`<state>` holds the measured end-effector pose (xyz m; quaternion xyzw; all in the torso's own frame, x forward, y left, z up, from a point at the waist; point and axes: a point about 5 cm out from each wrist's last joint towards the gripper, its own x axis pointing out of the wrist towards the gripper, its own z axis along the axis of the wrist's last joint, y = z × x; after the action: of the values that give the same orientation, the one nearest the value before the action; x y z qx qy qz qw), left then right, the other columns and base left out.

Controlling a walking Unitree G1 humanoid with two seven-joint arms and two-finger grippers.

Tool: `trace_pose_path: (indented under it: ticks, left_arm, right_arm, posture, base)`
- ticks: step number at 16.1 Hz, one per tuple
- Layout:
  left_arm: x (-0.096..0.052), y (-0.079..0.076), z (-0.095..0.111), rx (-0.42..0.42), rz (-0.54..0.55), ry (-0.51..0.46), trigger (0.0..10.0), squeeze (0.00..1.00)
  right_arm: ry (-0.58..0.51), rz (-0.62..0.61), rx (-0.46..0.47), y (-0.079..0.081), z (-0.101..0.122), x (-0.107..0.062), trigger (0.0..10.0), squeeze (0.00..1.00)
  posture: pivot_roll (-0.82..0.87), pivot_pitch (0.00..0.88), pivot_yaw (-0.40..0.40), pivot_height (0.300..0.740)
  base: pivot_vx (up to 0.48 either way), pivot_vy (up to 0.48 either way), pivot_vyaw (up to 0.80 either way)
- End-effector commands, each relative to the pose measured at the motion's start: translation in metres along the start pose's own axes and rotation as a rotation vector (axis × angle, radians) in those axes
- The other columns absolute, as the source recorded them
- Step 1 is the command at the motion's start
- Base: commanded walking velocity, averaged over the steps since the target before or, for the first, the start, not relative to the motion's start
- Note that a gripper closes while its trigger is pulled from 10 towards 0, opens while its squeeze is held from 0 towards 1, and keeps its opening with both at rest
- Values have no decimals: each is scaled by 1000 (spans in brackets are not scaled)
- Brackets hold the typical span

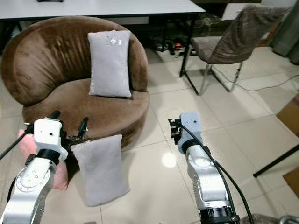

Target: Move the pillow to the sofa from floor

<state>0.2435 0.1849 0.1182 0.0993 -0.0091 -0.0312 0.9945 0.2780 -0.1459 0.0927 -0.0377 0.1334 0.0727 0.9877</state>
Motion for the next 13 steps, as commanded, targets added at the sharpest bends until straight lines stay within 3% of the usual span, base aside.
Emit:
trace_pose_path:
  ticks: [1,5,7,13]
  left_arm:
    - [-1,3,0,3,12,14,10000,0]
    - [-2,2,2,-7,13,1,10000,0]
    - [-1,3,2,-5,19,8,10000,0]
    - [2,6,2,1,13,10,10000,0]
  right_arm:
    - [-30,16,-31,4,7,0,10000,0]
    - [-33,40,-43,7,7,0,10000,0]
    - [-27,10,0,4,8,2,10000,0]
    - [-30,10,-3,6,8,5,10000,0]
  posture:
    - [78,0,-43,740]
    - [78,0,-48,740]
    - [79,0,-51,740]
    - [87,0,-45,740]
  base:
    - [0,0,700]
    - [0,0,800]
    - [127,0,0]
    - [280,0,0]
